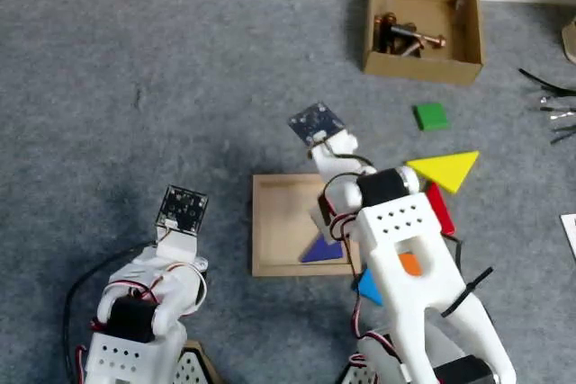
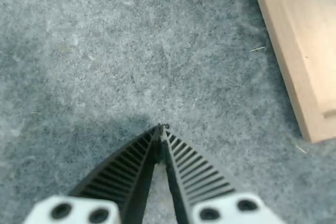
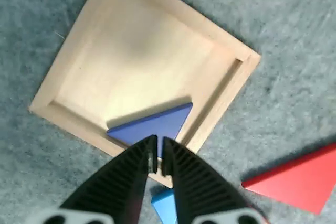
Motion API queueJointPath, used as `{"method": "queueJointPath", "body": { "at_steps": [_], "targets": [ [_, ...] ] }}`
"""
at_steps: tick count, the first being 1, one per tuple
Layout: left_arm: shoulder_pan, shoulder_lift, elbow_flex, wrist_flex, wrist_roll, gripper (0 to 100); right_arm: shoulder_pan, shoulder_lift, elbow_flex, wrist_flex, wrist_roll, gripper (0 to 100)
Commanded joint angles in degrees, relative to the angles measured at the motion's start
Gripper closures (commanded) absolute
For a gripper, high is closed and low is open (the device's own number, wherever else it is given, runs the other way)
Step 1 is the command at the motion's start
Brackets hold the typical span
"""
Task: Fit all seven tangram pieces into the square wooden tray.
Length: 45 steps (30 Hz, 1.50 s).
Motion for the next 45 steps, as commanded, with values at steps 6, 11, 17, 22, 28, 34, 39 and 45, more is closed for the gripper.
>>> {"method": "queueJointPath", "body": {
  "at_steps": [6,11,17,22,28,34,39,45],
  "targets": [
    [0.8,-0.2,1.1,0.3,0.4,99,-6.3,0.2,3.5,-10.6,-0.1,99.3],
    [0.8,-0.2,1.1,0.3,0.4,99,-7.0,0.2,8.5,-14.6,-0.1,99.3],
    [0.8,-0.2,1.1,0.3,0.4,99,-7.0,0.2,13.9,-18.0,0.0,99.3],
    [0.8,-0.2,1.1,0.3,0.4,99,-7.0,0.2,17.8,-21.4,0.0,99.3],
    [0.8,-0.2,1.1,0.3,0.4,99,-6.8,0.2,18.9,-21.6,0.0,99.3],
    [0.8,-0.2,1.1,0.3,0.4,99,-6.7,0.2,20.6,-21.7,0.0,99.3],
    [0.8,-0.2,1.1,0.3,0.4,99,-5.7,0.1,21.7,-21.5,0.0,99.3],
    [0.8,-0.2,1.1,0.3,0.4,99,-2.2,0.1,22.2,-21.5,0.0,99.3]
  ]
}}
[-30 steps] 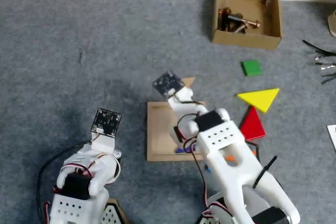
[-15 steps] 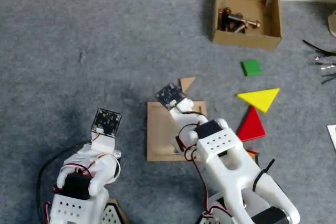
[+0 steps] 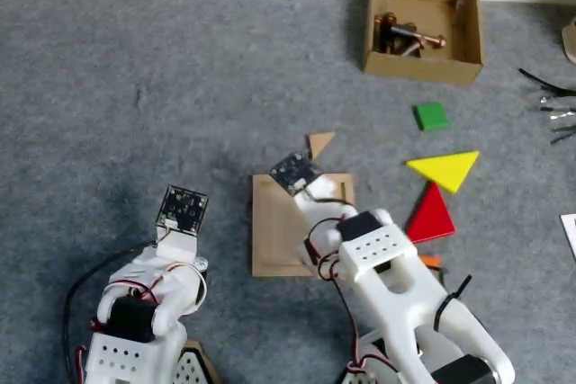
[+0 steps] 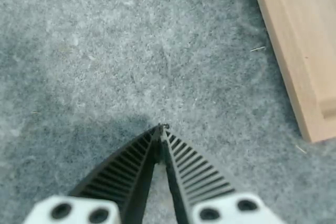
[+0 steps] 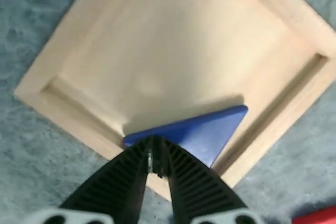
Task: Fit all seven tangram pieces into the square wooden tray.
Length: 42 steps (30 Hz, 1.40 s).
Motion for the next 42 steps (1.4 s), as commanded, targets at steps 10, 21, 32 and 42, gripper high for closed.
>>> {"method": "queueJointPath", "body": {
  "at_steps": [10,21,32,42],
  "targets": [
    [0.8,-0.2,1.1,0.3,0.4,99,7.1,-0.2,-0.1,1.8,0.0,99.3],
    [0.8,-0.2,1.1,0.3,0.4,99,1.7,-5.1,-8.8,13.4,-0.4,99.3],
    [0.8,-0.2,1.1,0.3,0.4,99,3.7,-10.1,-4.7,-0.7,0.0,99.3],
    [0.8,-0.2,1.1,0.3,0.4,99,7.1,-10.1,1.9,-9.0,0.1,99.3]
  ]
}}
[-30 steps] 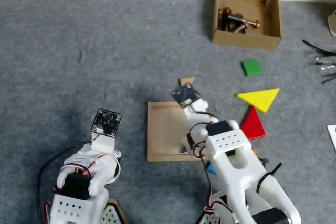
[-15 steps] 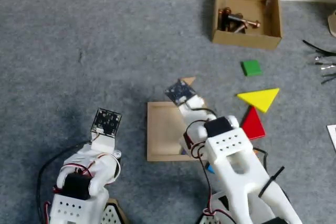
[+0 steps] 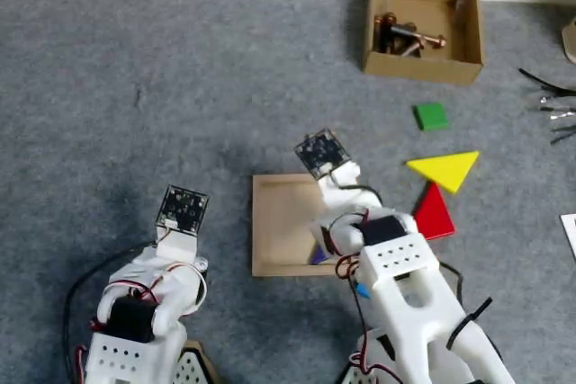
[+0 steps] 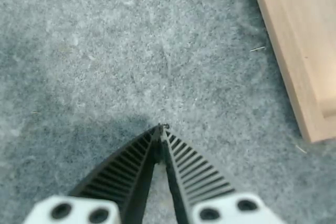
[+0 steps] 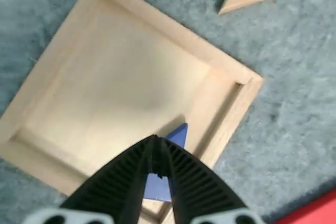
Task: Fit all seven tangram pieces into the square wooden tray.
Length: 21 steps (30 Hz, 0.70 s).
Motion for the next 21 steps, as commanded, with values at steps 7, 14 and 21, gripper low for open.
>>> {"method": "queueJointPath", "body": {
  "at_steps": [7,14,21],
  "targets": [
    [0.8,-0.2,1.1,0.3,0.4,99,1.1,-2.2,3.8,-1.8,4.3,99.3],
    [0.8,-0.2,1.1,0.3,0.4,99,0.8,-2.2,4.2,0.5,4.1,99.3],
    [0.8,-0.2,1.1,0.3,0.4,99,0.7,-2.5,4.2,5.1,4.0,99.3]
  ]
}}
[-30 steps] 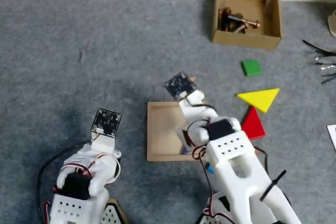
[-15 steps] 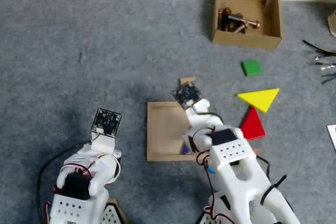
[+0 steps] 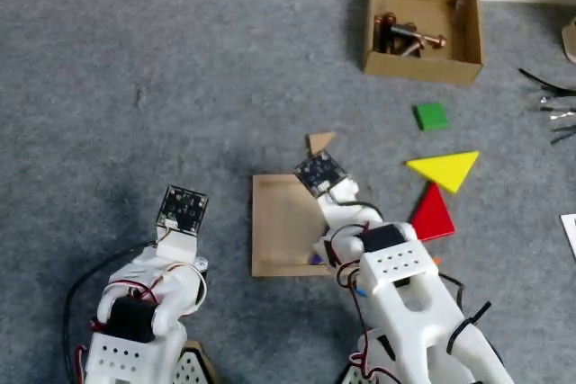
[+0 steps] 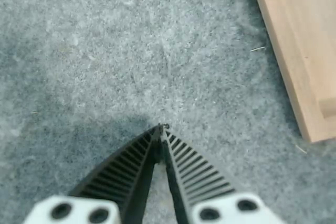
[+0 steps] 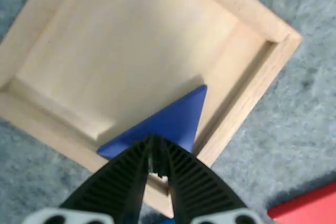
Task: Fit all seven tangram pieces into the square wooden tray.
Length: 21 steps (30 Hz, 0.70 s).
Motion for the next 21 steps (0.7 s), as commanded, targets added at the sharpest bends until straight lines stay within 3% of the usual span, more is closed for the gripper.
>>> {"method": "queueJointPath", "body": {
  "at_steps": [1,14,21],
  "targets": [
    [0.8,-0.2,1.1,0.3,0.4,99,0.0,-2.1,-0.6,1.7,0.4,99.3],
    [0.8,-0.2,1.1,0.3,0.4,99,-8.0,-2.3,-3.5,1.9,-4.3,99.3],
    [0.8,-0.2,1.1,0.3,0.4,99,-7.9,-2.3,-12.8,9.9,-4.3,99.3]
  ]
}}
